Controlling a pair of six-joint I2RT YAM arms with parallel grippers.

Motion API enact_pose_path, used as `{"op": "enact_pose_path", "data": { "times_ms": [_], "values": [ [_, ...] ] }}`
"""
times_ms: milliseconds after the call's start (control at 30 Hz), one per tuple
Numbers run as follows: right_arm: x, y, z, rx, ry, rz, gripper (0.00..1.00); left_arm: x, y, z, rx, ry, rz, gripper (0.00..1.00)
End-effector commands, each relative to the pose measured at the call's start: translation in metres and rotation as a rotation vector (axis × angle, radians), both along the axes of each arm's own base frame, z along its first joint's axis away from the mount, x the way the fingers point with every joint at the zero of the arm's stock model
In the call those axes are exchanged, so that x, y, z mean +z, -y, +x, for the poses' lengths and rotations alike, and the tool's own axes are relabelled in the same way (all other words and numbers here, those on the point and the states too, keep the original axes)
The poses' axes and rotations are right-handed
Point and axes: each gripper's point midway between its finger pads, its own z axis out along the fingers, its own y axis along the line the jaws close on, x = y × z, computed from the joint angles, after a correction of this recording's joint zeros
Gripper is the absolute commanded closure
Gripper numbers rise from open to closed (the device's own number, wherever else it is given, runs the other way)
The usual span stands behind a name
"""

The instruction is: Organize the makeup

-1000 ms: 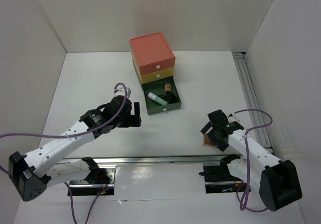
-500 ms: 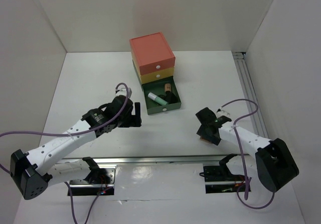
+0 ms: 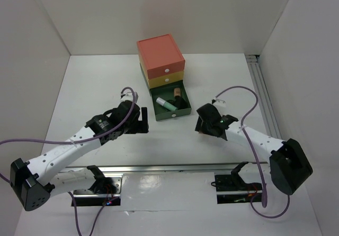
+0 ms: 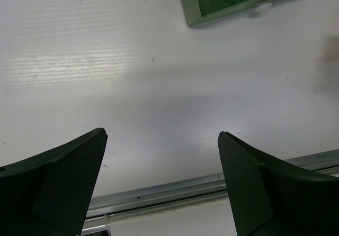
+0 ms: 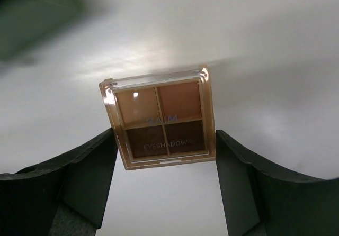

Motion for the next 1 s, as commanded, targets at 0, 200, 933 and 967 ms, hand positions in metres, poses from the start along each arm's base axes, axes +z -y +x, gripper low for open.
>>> {"op": "enact_pose_path", "data": {
  "times_ms": [0,200,933,967],
  "values": [
    [0.081,-0.065,0.077,0.182,0.305,0.128,0.57,0.025,0.001,0.011,0.028,0.071,-0.04,0.0],
    [0.098,-0.145,0.125,0.426,0.397,0.182,0.57,0.027,-0.005,0.012,0.059,0.071,-0.03,0.0],
    [0.158,-0.156,0.168,0.429,0.559,0.108,0.0,0.064,-0.023,0.067,0.208,0.085,-0.095,0.0],
    [0.159,-0.151,0.161,0.429,0.556,0.107,0.0,0.083,-0.02,0.081,0.213,0.131,-0.12,0.0]
  ]
}}
